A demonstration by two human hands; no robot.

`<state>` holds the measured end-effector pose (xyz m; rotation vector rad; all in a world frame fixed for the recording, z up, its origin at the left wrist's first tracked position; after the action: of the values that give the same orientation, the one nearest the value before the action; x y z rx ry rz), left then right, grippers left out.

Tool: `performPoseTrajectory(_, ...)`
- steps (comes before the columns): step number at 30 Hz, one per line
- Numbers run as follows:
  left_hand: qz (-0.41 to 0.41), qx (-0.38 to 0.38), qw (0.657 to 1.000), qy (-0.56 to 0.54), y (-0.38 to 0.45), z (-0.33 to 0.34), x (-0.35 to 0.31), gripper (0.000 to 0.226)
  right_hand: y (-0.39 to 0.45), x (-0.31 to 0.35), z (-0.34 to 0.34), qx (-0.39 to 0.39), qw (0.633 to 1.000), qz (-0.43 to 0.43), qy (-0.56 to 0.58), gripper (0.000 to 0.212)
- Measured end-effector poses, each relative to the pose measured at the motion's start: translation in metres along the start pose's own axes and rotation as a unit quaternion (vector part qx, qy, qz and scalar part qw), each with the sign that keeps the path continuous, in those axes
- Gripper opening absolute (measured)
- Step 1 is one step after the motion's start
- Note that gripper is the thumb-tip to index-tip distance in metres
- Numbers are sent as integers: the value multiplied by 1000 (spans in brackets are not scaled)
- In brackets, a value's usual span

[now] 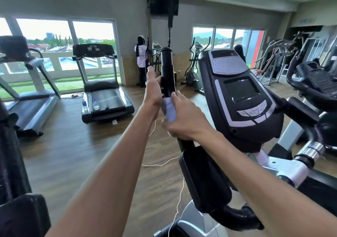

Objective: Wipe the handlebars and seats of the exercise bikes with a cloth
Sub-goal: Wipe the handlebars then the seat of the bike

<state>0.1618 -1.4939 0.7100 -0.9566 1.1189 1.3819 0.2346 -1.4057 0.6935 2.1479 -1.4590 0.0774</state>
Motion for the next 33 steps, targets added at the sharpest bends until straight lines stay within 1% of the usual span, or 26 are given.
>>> performPoseTrajectory(2,4,-13,1000,1,-2,1,1,69,0,-12,-14,-86,988,49,123,40)
performPoseTrajectory(3,10,-20,1000,1,-4,2,2,68,-3,-20,-20,-128,972,73,185,28)
performPoseTrajectory(4,12,-28,1000,2,-6,3,6,66,-10,-29,-26,-162,950,99,249,19)
performPoseTrajectory(6,3,-47,998,39,-12,-2,21,60,-29,-48,-38,-220,888,133,382,10)
performPoseTrajectory(7,-8,-51,996,72,-14,-4,31,54,-44,-51,-48,-248,863,128,422,10)
performPoseTrajectory(8,-15,-50,994,101,-16,-5,41,45,-60,-49,-58,-267,858,101,428,6)
performPoseTrajectory(9,-17,-48,990,129,-19,-6,50,37,-76,-46,-65,-272,873,71,400,10)
performPoseTrajectory(10,-12,-55,987,148,-21,-7,56,31,-91,-38,-65,-249,909,42,332,29)
performPoseTrajectory(11,-4,-64,985,159,-24,-7,58,28,-104,-27,-57,-205,953,12,221,50)
performPoseTrajectory(12,4,-72,985,156,-26,-6,59,27,-114,-14,-43,-163,982,-26,91,62)
performPoseTrajectory(13,8,-83,986,144,-28,-7,58,27,-121,-3,-25,-136,988,-64,-21,67)
performPoseTrajectory(14,9,-94,986,135,-29,-8,57,27,-128,6,-12,-132,983,-90,-87,66)
performPoseTrajectory(16,-2,-96,986,138,-29,-10,56,26,-145,9,-2,-144,979,-98,-109,58)
performPoseTrajectory(19,-20,-81,986,143,-29,-10,57,27,-185,7,1,-154,974,-123,-108,55)
performPoseTrajectory(20,-19,-81,986,144,-28,-10,57,32,-194,6,1,-151,974,-129,-113,56)
performPoseTrajectory(23,-16,-104,982,159,-30,-13,59,63,-179,7,0,-155,972,-127,-123,55)
performPoseTrajectory(24,-8,-106,981,160,-29,-12,59,63,-162,8,-1,-154,974,-117,-119,55)
performPoseTrajectory(26,-1,-110,980,167,-30,-12,58,55,-136,9,-3,-152,978,-88,-113,56)
performPoseTrajectory(28,-11,-112,980,163,-27,-15,61,64,-141,10,-3,-166,975,-78,-122,56)
performPoseTrajectory(30,-12,-102,984,148,-10,-20,74,78,-172,12,1,-168,972,-95,-134,54)
performPoseTrajectory(31,-13,-101,984,147,-15,-18,71,80,-189,13,3,-166,971,-105,-137,54)
performPoseTrajectory(32,-15,-99,984,146,-17,-17,69,76,-201,13,5,-163,970,-115,-136,53)
performPoseTrajectory(33,-13,-96,984,152,-22,-13,66,66,-206,12,6,-164,969,-123,-139,53)
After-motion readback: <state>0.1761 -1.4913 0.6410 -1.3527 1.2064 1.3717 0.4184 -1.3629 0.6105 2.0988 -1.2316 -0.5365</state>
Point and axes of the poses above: each hand's wrist, its own y-axis towards the middle knuckle, its own z-axis out of the palm, x = y × z, the point moved 8 cm from there along y, towards the middle knuckle, and after that the axes turned 6 degrees about -z, right-handed, at the moved point
